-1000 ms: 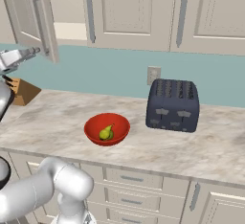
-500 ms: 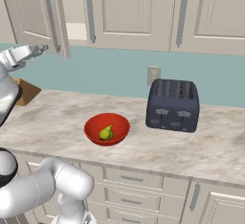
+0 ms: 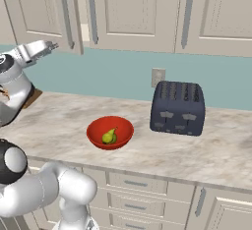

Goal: Open the cabinet. Pick the pear and mango from the cabinet and place them into the bowl. Then close the cabinet.

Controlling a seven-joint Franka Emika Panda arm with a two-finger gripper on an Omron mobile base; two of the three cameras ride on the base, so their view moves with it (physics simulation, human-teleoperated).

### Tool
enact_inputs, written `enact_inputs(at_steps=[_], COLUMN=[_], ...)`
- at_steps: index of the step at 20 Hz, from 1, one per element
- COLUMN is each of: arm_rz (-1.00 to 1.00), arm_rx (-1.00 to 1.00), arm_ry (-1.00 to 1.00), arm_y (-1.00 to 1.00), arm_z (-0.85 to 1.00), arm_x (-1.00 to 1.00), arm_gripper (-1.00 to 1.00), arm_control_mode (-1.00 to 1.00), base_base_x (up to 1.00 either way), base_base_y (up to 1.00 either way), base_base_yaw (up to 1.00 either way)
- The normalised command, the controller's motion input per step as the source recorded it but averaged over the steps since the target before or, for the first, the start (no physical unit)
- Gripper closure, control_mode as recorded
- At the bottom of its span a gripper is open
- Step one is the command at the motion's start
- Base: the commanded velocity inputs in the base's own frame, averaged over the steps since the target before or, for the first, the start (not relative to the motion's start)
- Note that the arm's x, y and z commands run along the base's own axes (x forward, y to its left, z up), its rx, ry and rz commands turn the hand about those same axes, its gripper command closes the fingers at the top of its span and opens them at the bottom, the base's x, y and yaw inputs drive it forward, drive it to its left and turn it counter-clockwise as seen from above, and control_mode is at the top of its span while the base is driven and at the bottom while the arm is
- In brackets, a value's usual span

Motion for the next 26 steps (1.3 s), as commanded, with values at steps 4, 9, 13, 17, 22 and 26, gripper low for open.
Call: enact_inputs(at_steps=[4,9,13,17,22,26], arm_rz=[0.09,0.11,0.11,0.1,0.08,0.07], arm_rx=[0.0,0.0,0.0,0.0,0.0,-0.02], arm_ry=[0.07,0.1,0.12,0.11,0.06,0.0], arm_y=[-0.34,-0.24,-0.2,-0.11,-0.05,-0.04], arm_z=[0.01,0.0,0.0,0.0,0.0,0.06], arm_x=[0.5,0.57,0.6,0.58,0.23,-0.15], arm_gripper=[-1.0,-1.0,-1.0,-1.0,-1.0,-1.0], arm_control_mode=[-1.0,-1.0,-1.0,-1.0,-1.0,-1.0], base_base_x=[0.0,0.0,0.0,0.0,0.0,0.0], base_base_y=[0.0,0.0,0.0,0.0,0.0,0.0], base_base_yaw=[0.0,0.0,0.0,0.0,0.0,0.0])
